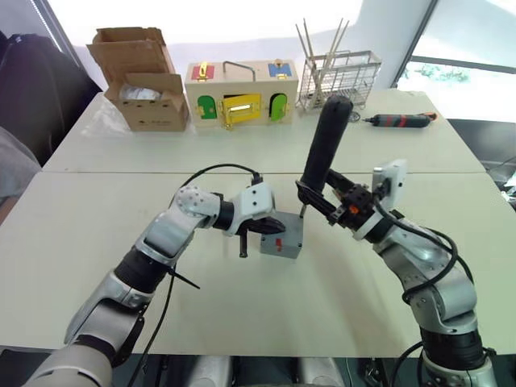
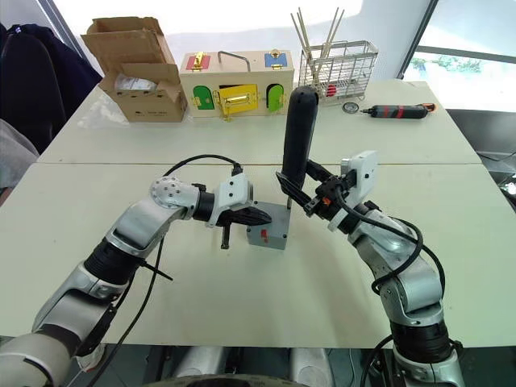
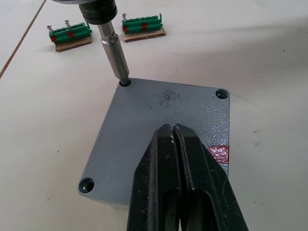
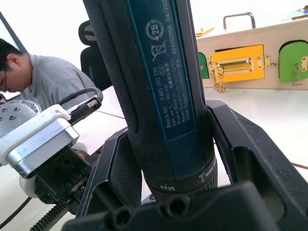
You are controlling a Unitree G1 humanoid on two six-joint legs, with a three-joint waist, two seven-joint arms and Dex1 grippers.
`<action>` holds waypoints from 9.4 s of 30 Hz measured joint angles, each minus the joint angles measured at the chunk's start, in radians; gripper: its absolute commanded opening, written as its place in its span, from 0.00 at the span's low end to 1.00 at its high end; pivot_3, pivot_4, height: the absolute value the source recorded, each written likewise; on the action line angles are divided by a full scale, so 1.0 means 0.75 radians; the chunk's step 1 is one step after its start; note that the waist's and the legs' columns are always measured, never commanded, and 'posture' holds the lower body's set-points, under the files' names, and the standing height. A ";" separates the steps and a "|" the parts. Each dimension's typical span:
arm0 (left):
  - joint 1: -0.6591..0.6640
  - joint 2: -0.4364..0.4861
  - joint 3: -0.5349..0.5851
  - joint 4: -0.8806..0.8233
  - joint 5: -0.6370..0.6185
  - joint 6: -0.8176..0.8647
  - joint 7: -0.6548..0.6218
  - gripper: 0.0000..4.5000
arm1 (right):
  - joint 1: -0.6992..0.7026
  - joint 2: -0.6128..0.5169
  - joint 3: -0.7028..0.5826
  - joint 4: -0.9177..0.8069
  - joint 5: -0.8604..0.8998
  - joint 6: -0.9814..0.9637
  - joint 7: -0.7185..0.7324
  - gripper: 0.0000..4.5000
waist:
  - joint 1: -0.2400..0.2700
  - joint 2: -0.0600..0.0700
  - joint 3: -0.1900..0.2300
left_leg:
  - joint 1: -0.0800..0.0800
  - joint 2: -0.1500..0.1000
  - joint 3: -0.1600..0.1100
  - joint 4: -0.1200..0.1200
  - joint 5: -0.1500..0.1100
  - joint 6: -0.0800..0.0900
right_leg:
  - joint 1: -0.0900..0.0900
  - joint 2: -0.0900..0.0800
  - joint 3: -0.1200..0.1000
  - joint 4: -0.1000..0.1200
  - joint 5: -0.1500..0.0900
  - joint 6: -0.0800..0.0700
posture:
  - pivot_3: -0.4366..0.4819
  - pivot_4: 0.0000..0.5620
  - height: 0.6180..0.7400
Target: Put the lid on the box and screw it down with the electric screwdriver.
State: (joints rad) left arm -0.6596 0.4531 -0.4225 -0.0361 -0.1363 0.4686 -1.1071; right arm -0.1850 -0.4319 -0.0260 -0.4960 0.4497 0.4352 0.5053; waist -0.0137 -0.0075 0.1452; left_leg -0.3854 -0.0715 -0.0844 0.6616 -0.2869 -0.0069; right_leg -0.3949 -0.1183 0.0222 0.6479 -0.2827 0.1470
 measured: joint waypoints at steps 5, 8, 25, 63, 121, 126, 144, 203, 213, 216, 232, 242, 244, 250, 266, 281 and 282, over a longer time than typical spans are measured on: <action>0.007 0.001 -0.009 -0.012 0.003 0.005 0.001 0.00 | 0.014 0.003 0.000 0.015 -0.007 -0.024 0.001 0.42 | 0.002 -0.003 -0.006 | 0.001 0.000 0.000 0.000 0.000 0.000 | 0.002 0.000 0.000 -0.001 0.000 0.000 | 0.48 0.27 0.93; 0.008 0.001 -0.011 -0.017 0.006 0.007 0.001 0.00 | 0.020 0.004 0.001 0.018 -0.010 -0.037 0.002 0.42 | 0.003 -0.003 -0.007 | 0.001 0.000 -0.001 0.000 0.000 0.001 | 0.002 0.000 0.000 -0.002 0.000 0.000 | 0.48 0.27 0.93; 0.035 0.001 -0.020 -0.034 0.011 0.009 0.024 0.00 | 0.055 0.002 0.015 0.031 -0.049 -0.099 0.015 0.42 | 0.004 -0.004 -0.009 | 0.014 0.001 -0.001 -0.004 -0.002 0.002 | 0.014 -0.001 0.000 -0.006 -0.001 0.000 | 0.48 0.27 0.93; 0.035 0.000 -0.021 -0.042 0.010 0.031 0.038 0.00 | 0.052 0.036 0.019 0.091 -0.068 -0.160 0.008 0.42 | 0.004 -0.008 -0.013 | 0.020 0.002 -0.002 -0.014 -0.002 0.002 | 0.025 -0.001 -0.001 -0.023 -0.001 0.000 | 0.48 0.27 0.93; 0.123 0.177 0.119 -0.649 -0.394 0.331 0.130 0.00 | -0.795 -1.100 0.399 1.219 0.202 1.325 0.506 0.42 | -0.001 0.027 0.043 | -0.032 0.000 0.004 0.004 0.004 -0.006 | -0.024 -0.003 0.000 -0.017 0.006 0.000 | 0.48 0.27 0.93; 0.142 0.177 0.119 -0.650 -0.395 0.348 0.155 0.00 | -0.787 -1.050 0.428 1.226 0.137 1.272 0.583 0.42 | 0.004 0.026 0.043 | -0.032 0.000 0.004 0.007 0.004 -0.006 | -0.022 -0.003 0.000 -0.016 0.006 0.000 | 0.48 0.27 0.93; 0.002 0.279 0.270 -0.201 -0.205 0.146 0.252 0.00 | -0.837 -0.859 0.140 1.025 -0.083 0.711 0.541 0.99 | -0.014 0.024 0.044 | -0.032 -0.001 0.006 0.005 0.006 -0.010 | -0.028 -0.002 0.001 -0.009 0.006 0.001 | 0.48 0.27 0.93; 0.086 0.175 0.075 -0.017 0.062 -0.071 -0.054 0.00 | -0.050 -0.774 0.067 -0.055 0.085 0.578 0.449 0.99 | 0.033 0.014 0.043 | -0.042 -0.001 0.001 0.026 0.004 -0.006 | -0.030 -0.004 -0.004 0.004 0.006 0.001 | 0.48 0.27 0.93; 0.100 0.068 0.061 -0.042 0.055 -0.019 0.031 0.00 | -0.101 -0.692 0.186 -0.005 0.038 0.522 0.499 0.99 | 0.034 0.014 0.043 | -0.042 -0.002 0.000 0.027 0.004 -0.006 | -0.029 -0.004 -0.004 0.003 0.006 0.001 | 0.48 0.27 0.93; 0.083 0.043 0.060 0.005 0.075 -0.027 0.068 0.00 | -0.104 -0.682 0.186 -0.017 0.055 0.542 0.510 0.99 | 0.033 0.014 0.043 | -0.042 -0.002 0.000 0.027 0.004 -0.006 | -0.029 -0.004 -0.005 0.003 0.006 0.001 | 0.48 0.27 0.93; 0.064 -0.011 0.066 0.059 0.086 -0.049 0.143 0.00 | -0.094 -0.636 0.179 -0.124 0.164 0.690 0.461 0.99 | 0.035 0.013 0.043 | -0.042 -0.002 0.000 0.027 0.004 -0.006 | -0.030 -0.004 -0.004 0.003 0.006 0.001 | 0.48 0.27 0.93; 0.116 0.136 0.129 -0.018 0.071 -0.020 0.100 0.00 | 0.083 -0.651 -0.375 -0.055 0.218 0.793 0.332 0.99 | 0.037 0.013 0.043 | -0.041 -0.002 0.000 0.026 0.004 -0.006 | -0.028 -0.004 -0.004 0.003 0.006 0.001 | 0.48 0.27 0.93; 0.116 0.139 0.138 -0.023 0.061 -0.020 0.100 0.00 | 0.137 -0.638 -0.426 -0.055 0.221 0.800 0.317 0.99 | 0.036 0.013 0.043 | -0.040 -0.002 0.000 0.026 0.004 -0.006 | -0.028 -0.004 -0.004 0.003 0.006 0.001 | 0.48 0.27 0.93; 0.101 0.099 0.136 -0.023 0.050 -0.019 0.113 0.00 | 0.189 -0.551 -0.436 -0.053 0.216 0.805 0.226 0.99 | 0.034 0.013 0.043 | -0.039 -0.002 0.001 0.026 0.004 -0.006 | -0.027 -0.004 -0.004 0.003 0.006 0.001 | 0.48 0.27 0.93; 0.089 0.058 0.132 -0.015 0.051 -0.020 0.159 0.00 | 0.060 -0.512 -0.256 0.029 0.111 0.838 0.060 0.99 | 0.035 0.013 0.043 | -0.039 -0.002 0.000 0.026 0.004 -0.006 | -0.026 -0.004 -0.004 0.003 0.006 0.001 | 0.48 0.27 0.93; 0.091 0.026 0.131 -0.015 0.050 -0.020 0.179 0.00 | -0.083 -0.501 -0.180 0.064 0.034 0.953 -0.076 0.99 | 0.033 0.014 0.042 | -0.039 -0.002 0.000 0.026 0.004 -0.006 | -0.027 -0.004 -0.004 0.003 0.006 0.001 | 0.48 0.27 0.93; 0.091 0.023 0.131 -0.015 0.050 -0.020 0.179 0.00 | -0.094 -0.500 -0.179 0.063 0.034 0.968 -0.079 0.99 | 0.033 0.014 0.042 | -0.039 -0.002 0.000 0.026 0.004 -0.006 | -0.027 -0.004 -0.004 0.003 0.006 0.001 | 0.48 0.27 0.93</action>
State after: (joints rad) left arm -0.5915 0.4703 -0.3243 -0.0474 -0.0990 0.4533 -0.9726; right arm -0.2557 -0.8069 -0.1603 -0.4490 0.4755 1.1615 0.4460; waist 0.0110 0.0027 0.1770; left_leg -0.4145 -0.0728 -0.0841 0.6813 -0.2837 -0.0116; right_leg -0.4148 -0.1214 0.0192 0.6503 -0.2781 0.1474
